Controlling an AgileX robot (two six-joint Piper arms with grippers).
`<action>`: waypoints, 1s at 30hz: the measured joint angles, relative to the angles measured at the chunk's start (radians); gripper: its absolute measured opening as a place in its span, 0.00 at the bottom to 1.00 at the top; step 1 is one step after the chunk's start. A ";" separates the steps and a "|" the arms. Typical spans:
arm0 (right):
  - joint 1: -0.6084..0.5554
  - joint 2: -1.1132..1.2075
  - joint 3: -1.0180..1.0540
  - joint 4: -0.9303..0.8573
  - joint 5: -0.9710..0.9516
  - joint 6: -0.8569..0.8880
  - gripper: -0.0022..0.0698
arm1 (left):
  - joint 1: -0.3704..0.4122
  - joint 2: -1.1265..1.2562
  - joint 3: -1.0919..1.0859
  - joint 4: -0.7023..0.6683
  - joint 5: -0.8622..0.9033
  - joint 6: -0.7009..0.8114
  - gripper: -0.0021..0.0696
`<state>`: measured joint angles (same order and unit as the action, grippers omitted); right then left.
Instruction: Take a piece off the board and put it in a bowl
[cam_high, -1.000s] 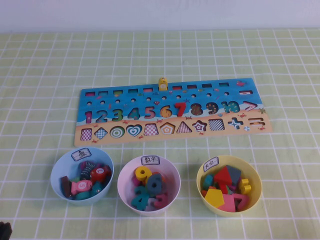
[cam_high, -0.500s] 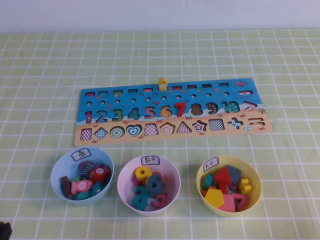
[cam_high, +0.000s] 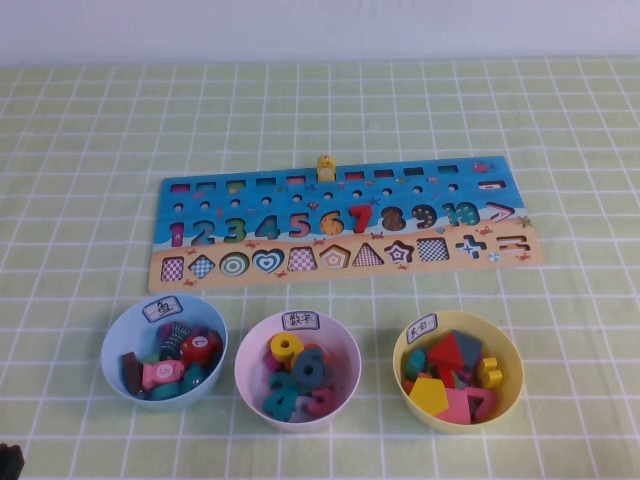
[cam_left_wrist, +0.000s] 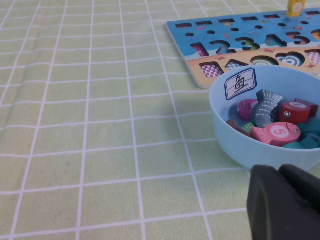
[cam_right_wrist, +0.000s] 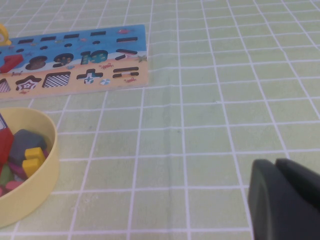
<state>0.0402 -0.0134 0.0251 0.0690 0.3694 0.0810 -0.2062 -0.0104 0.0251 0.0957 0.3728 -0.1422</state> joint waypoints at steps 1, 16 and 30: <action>0.000 0.000 0.000 0.000 0.000 0.000 0.01 | 0.000 0.000 0.000 0.000 0.000 0.000 0.02; 0.000 0.000 0.000 0.000 0.000 0.000 0.01 | 0.000 0.000 0.000 -0.400 -0.213 -0.189 0.02; 0.000 0.000 0.000 0.000 0.000 0.000 0.01 | 0.000 0.000 0.000 -0.525 -0.502 -0.224 0.02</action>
<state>0.0402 -0.0134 0.0251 0.0690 0.3694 0.0810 -0.2062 -0.0104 0.0251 -0.4289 -0.1297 -0.3665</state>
